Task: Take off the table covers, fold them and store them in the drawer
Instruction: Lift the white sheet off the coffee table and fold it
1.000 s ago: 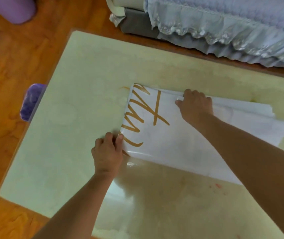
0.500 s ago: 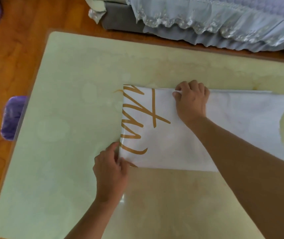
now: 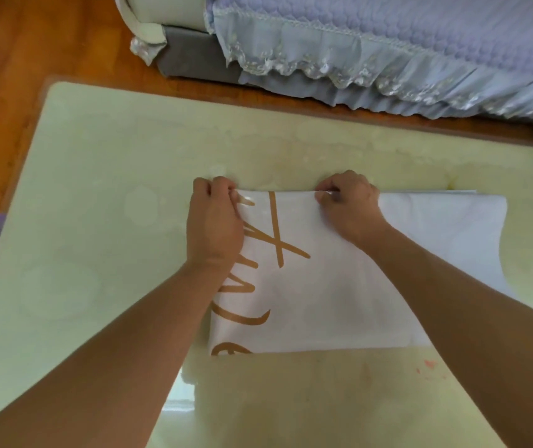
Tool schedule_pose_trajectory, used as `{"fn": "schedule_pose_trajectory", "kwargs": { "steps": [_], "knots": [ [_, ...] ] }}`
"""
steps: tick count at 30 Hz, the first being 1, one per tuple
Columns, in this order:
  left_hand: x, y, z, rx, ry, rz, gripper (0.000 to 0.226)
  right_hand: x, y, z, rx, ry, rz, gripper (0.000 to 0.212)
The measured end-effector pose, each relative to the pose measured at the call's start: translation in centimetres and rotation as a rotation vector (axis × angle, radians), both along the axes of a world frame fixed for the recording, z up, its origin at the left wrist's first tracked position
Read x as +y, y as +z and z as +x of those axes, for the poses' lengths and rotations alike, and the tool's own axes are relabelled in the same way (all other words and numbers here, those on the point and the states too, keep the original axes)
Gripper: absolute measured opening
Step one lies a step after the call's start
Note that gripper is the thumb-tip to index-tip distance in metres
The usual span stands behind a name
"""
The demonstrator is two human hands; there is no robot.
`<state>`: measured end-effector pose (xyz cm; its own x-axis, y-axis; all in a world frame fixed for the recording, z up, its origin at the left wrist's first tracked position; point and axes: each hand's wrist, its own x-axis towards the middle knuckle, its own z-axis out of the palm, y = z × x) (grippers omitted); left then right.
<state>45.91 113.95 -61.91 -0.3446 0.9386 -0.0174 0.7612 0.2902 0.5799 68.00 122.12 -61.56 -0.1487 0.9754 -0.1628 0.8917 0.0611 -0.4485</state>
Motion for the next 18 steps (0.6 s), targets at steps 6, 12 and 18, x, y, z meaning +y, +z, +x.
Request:
{"fn": "schedule_pose_trajectory", "kwargs": {
  "steps": [6, 12, 18],
  "knots": [
    [0.1, -0.3, 1.0, 0.094, 0.014, -0.121, 0.028, -0.5, 0.1, 2.8, -0.158, 0.270, 0.182, 0.029],
    [-0.2, -1.1, 1.2, 0.423, -0.102, -0.019, 0.028, -1.3, 1.6, 11.2, -0.366, 0.291, 0.209, 0.040],
    [0.9, 0.2, 2.3, 0.661, -0.276, -0.134, 0.037, 1.5, 2.4, 20.8, -0.469, 0.111, 0.019, 0.035]
  ]
}}
